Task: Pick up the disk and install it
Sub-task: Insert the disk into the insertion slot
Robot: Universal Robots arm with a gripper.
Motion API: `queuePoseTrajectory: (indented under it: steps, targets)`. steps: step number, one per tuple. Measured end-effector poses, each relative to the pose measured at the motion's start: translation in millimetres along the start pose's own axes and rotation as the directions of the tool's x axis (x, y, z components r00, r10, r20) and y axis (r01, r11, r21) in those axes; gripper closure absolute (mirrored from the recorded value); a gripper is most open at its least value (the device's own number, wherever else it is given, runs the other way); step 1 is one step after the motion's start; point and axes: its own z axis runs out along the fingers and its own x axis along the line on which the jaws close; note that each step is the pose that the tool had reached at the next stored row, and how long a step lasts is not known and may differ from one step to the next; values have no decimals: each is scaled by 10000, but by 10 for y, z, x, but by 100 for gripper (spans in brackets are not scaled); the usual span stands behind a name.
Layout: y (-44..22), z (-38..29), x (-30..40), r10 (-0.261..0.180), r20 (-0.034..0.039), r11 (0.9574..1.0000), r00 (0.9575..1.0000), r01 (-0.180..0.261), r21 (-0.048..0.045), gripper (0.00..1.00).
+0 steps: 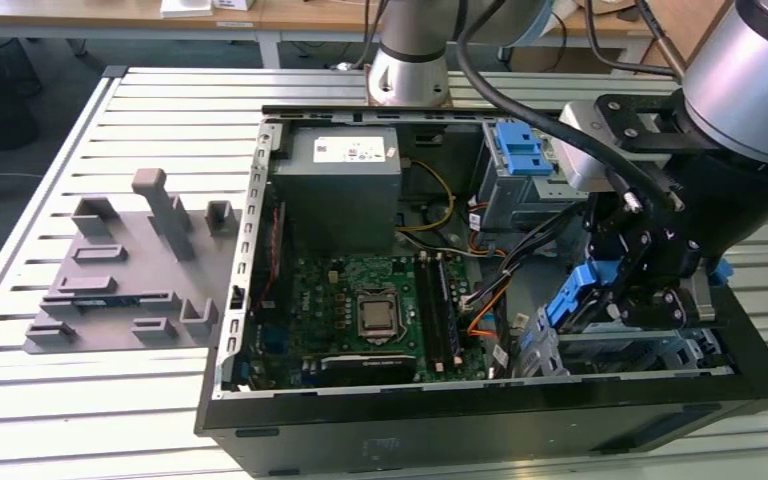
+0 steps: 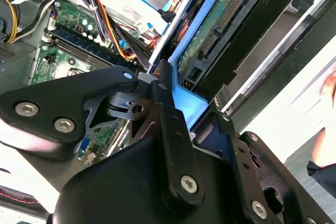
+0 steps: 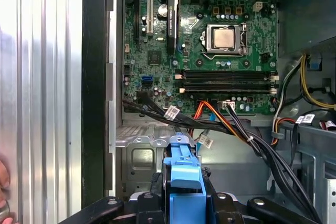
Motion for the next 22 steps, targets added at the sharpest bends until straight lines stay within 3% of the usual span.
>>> queuePoseTrajectory:
  steps: [6, 15, 22]
  targets:
    - [0, 9, 0, -1, 5, 10000, 10000, 1, 1, 64]
    - [-1, 105, 3, -1, -16, 10000, 10000, 1, 1, 64]
    - [-1, 124, 4, 0, -16, 10000, 10000, 0, 1, 64]
